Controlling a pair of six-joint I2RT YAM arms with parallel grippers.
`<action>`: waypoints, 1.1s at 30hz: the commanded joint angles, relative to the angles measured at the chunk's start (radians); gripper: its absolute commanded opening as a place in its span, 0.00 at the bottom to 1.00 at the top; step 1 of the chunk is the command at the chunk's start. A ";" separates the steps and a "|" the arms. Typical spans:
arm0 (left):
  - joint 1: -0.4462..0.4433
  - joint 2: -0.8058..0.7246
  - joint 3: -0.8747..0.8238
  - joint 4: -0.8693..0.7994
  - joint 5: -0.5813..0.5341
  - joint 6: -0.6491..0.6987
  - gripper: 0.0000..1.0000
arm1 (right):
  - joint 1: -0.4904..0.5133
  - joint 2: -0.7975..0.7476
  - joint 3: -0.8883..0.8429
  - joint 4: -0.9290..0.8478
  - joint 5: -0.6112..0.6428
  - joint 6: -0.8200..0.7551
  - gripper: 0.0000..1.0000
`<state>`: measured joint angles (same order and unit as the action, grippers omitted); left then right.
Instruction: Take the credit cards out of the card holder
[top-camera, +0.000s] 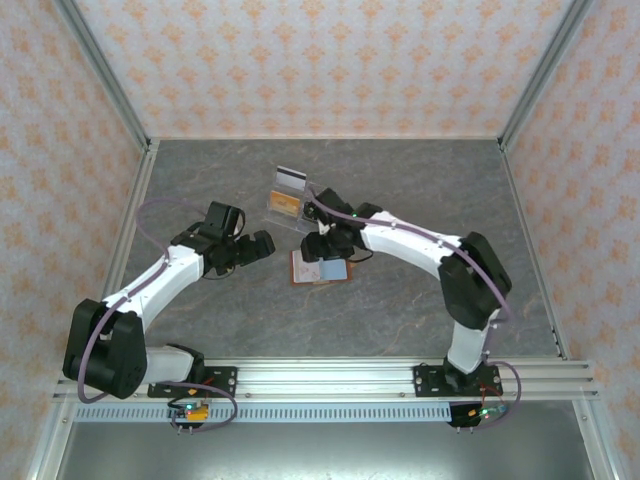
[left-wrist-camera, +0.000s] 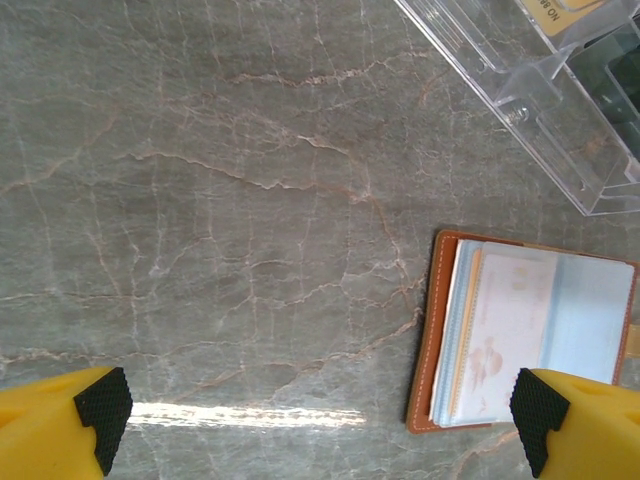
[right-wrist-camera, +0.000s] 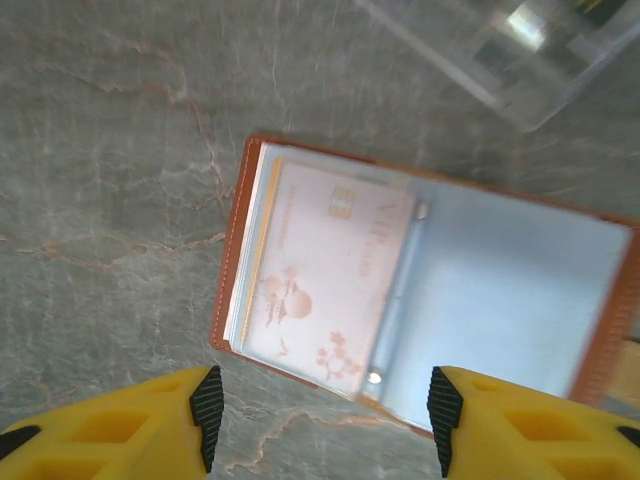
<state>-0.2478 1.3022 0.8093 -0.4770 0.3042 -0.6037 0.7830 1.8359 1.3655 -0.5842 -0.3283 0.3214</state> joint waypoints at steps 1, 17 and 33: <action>0.003 -0.001 -0.010 0.046 0.024 -0.026 1.00 | 0.011 0.062 0.030 0.017 0.031 0.071 0.54; -0.045 0.107 0.029 0.130 0.102 -0.095 1.00 | 0.012 0.175 0.047 -0.056 0.133 0.022 0.44; -0.141 0.172 0.007 0.277 0.182 -0.191 0.60 | -0.048 0.134 -0.111 0.102 -0.028 0.068 0.21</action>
<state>-0.3790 1.4593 0.8124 -0.2623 0.4496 -0.7666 0.7498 1.9640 1.3098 -0.4812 -0.3264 0.3679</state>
